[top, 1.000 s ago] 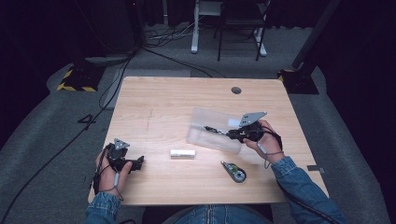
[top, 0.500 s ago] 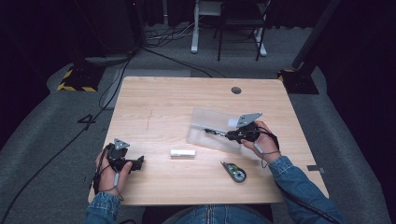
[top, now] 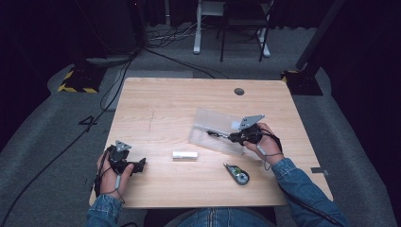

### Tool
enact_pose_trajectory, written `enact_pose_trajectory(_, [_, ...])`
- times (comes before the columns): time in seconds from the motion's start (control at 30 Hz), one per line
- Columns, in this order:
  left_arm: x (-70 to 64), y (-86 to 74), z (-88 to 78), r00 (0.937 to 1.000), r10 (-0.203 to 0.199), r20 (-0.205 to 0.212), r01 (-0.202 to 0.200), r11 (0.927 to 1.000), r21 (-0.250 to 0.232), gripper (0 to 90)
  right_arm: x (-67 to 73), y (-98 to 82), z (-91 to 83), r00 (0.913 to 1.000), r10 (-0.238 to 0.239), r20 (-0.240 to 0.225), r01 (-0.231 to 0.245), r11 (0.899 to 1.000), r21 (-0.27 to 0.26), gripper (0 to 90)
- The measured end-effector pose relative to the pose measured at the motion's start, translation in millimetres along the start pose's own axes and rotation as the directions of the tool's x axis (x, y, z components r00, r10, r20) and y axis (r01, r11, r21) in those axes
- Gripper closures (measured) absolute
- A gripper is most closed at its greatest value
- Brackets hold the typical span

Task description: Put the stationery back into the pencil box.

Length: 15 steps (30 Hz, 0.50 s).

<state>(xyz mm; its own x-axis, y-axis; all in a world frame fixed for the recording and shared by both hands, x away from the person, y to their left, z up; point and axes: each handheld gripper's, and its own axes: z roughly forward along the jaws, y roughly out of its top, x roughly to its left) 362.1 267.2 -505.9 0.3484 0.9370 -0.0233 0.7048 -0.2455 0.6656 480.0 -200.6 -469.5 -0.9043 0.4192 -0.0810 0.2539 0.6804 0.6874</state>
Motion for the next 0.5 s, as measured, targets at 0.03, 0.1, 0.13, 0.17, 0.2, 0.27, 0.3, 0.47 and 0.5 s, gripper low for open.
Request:
enact_pose_trajectory(0.03, [0.0, 0.0, 0.0, 1.0000, 0.000, 0.000, 0.000, 1.0000, 0.000, 0.4, 0.2, -0.1, 0.1, 1.0000, -0.003, 0.006, 0.003, 1.000, 0.003, 80.0])
enact_pose_trajectory(0.1, [0.0, 0.0, 0.0, 1.0000, 0.000, 0.000, 0.000, 1.0000, 0.000, 0.4, 1.0, 0.2, 0.7, 0.9996, -0.019, 0.018, 0.019, 1.000, 0.015, 79.9])
enact_pose_trajectory(0.13, [0.0, 0.0, 0.0, 1.0000, 0.000, 0.000, 0.000, 1.0000, 0.000, 0.4, 1.8, 0.6, 1.0, 0.9995, -0.022, 0.024, 0.022, 1.000, 0.019, 79.9])
enact_pose_trajectory(0.17, [0.0, 0.0, 0.0, 1.0000, 0.000, 0.000, 0.000, 1.0000, 0.000, 0.4, 1.8, 0.6, 1.0, 0.9995, -0.022, 0.024, 0.022, 1.000, 0.019, 79.9])
enact_pose_trajectory(0.2, [0.0, 0.0, -0.1, 1.0000, 0.000, 0.000, 0.000, 1.0000, 0.000, 0.4, 2.0, 0.8, 1.3, 0.9992, -0.031, 0.026, 0.030, 0.999, 0.022, 79.8])
enact_pose_trajectory(0.27, [0.0, 0.0, 0.0, 1.0000, 0.000, 0.000, 0.000, 1.0000, 0.000, 0.4, 2.5, 0.8, 2.1, 0.9984, -0.044, 0.034, 0.043, 0.998, 0.034, 79.6])
enact_pose_trajectory(0.3, [0.0, 0.0, 0.0, 1.0000, 0.000, 0.000, 0.000, 1.0000, 0.000, 0.4, 2.7, 0.6, 2.5, 0.9985, -0.042, 0.035, 0.041, 0.999, 0.035, 79.5])
enact_pose_trajectory(0.47, [0.0, 0.0, 0.0, 1.0000, 0.000, 0.000, 0.000, 1.0000, 0.000, 0.4, 3.1, 0.1, 2.5, 0.9981, -0.042, 0.045, 0.041, 0.998, 0.037, 78.2])
enact_pose_trajectory(0.5, [0.0, 0.0, 0.0, 1.0000, 0.000, 0.000, 0.000, 1.0000, 0.000, 0.4, 3.1, 0.1, 2.1, 0.9978, -0.044, 0.050, 0.042, 0.998, 0.038, 76.8])
